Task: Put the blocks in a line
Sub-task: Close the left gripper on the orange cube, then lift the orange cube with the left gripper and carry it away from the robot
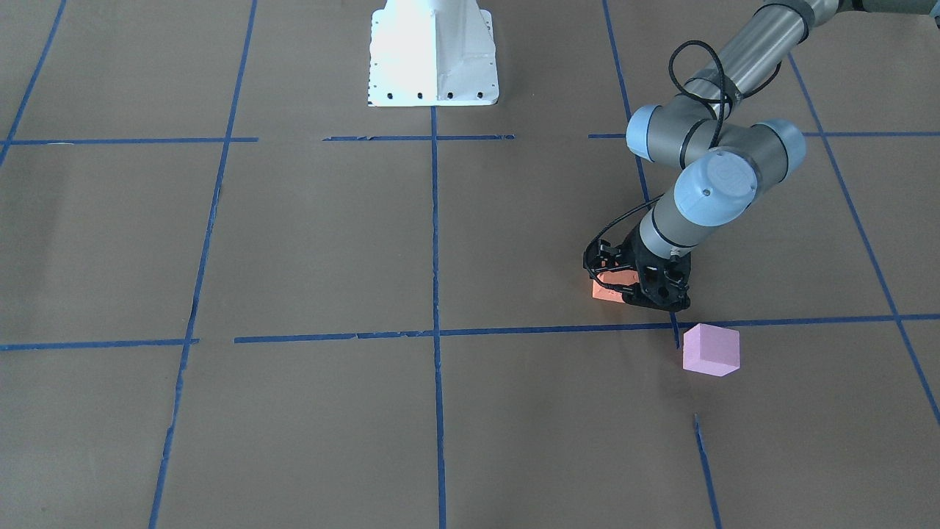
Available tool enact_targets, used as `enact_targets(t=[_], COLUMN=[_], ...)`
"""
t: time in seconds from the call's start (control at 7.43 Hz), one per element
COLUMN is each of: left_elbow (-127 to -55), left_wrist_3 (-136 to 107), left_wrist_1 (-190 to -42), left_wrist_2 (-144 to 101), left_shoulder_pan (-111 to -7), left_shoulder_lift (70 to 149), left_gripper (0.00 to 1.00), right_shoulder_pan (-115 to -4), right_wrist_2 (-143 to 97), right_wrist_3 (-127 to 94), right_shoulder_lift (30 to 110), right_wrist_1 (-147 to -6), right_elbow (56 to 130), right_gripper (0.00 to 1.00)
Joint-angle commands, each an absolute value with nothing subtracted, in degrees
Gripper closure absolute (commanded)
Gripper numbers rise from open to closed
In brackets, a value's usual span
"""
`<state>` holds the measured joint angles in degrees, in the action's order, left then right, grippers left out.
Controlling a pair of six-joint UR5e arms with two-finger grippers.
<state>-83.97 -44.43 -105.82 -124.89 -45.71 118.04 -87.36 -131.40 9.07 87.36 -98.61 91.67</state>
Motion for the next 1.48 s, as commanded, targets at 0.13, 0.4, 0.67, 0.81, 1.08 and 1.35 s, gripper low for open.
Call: enact_targets(t=[0.13,0.4,0.67,0.81,1.08,1.35], left_elbow=[-87.0,-97.3,-106.5,-107.9,-108.1,-104.5], left_wrist_3=[-44.0,-42.8,-34.7,-29.3,-25.6,-25.7], left_wrist_1=[-104.8,-95.9,-80.6,-78.0,-77.4,-78.0], left_wrist_2=[-125.2,-125.3,-125.3,-125.3,-125.7,-130.9], left_shoulder_pan=[-48.8,-51.5,-55.9,-58.7,-63.8,-63.5], left_shoulder_lift=[117.6,114.5,114.6,114.1,109.5,108.6], left_gripper=[0.89,0.90,0.90,0.90,0.90,0.91], right_shoulder_pan=[-87.4,-87.4,-87.4,-87.4,-87.4,-87.4], right_wrist_2=[-131.4,-131.4,-131.4,-131.4,-131.4,-131.4], right_wrist_3=[9.1,9.1,9.1,9.1,9.1,9.1], right_shoulder_lift=[87.4,87.4,87.4,87.4,87.4,87.4], right_wrist_1=[-98.6,-98.6,-98.6,-98.6,-98.6,-98.6], right_elbow=[91.7,91.7,91.7,91.7,91.7,91.7], right_gripper=[0.00,0.00,0.00,0.00,0.00,0.00])
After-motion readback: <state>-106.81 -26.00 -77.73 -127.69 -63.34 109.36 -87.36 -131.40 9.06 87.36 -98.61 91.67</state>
